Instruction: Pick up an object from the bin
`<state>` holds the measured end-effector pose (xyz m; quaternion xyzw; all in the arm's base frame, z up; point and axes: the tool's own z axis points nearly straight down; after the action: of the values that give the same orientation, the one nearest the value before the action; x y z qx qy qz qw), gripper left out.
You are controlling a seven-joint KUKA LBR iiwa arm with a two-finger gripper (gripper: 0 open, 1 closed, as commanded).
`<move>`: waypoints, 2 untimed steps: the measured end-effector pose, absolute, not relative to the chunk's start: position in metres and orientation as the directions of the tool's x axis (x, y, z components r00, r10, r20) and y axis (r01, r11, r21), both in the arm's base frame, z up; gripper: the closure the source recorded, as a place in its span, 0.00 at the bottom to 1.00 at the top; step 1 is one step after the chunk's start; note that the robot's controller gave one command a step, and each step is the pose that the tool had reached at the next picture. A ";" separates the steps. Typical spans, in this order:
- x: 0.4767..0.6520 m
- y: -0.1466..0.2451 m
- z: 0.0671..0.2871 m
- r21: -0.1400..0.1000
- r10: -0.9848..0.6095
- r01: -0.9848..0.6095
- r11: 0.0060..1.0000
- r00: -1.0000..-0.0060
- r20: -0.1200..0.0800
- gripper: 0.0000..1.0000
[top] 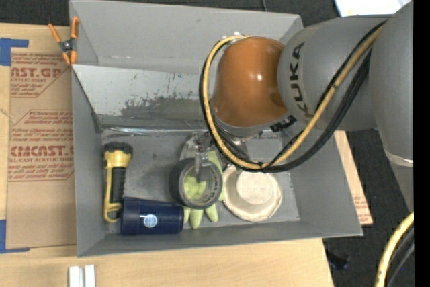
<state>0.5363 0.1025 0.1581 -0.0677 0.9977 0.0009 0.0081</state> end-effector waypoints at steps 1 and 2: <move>0.537 0.103 0.176 0.001 -0.135 -0.135 0.991 -0.991 -0.021 1.00; 0.537 0.103 0.181 0.001 -0.136 -0.136 0.991 -0.991 -0.019 1.00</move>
Offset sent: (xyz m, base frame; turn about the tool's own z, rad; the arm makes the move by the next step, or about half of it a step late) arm 0.0003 0.0001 0.0278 0.0000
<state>0.5366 0.1029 0.1809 -0.0680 0.9976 0.0009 0.0096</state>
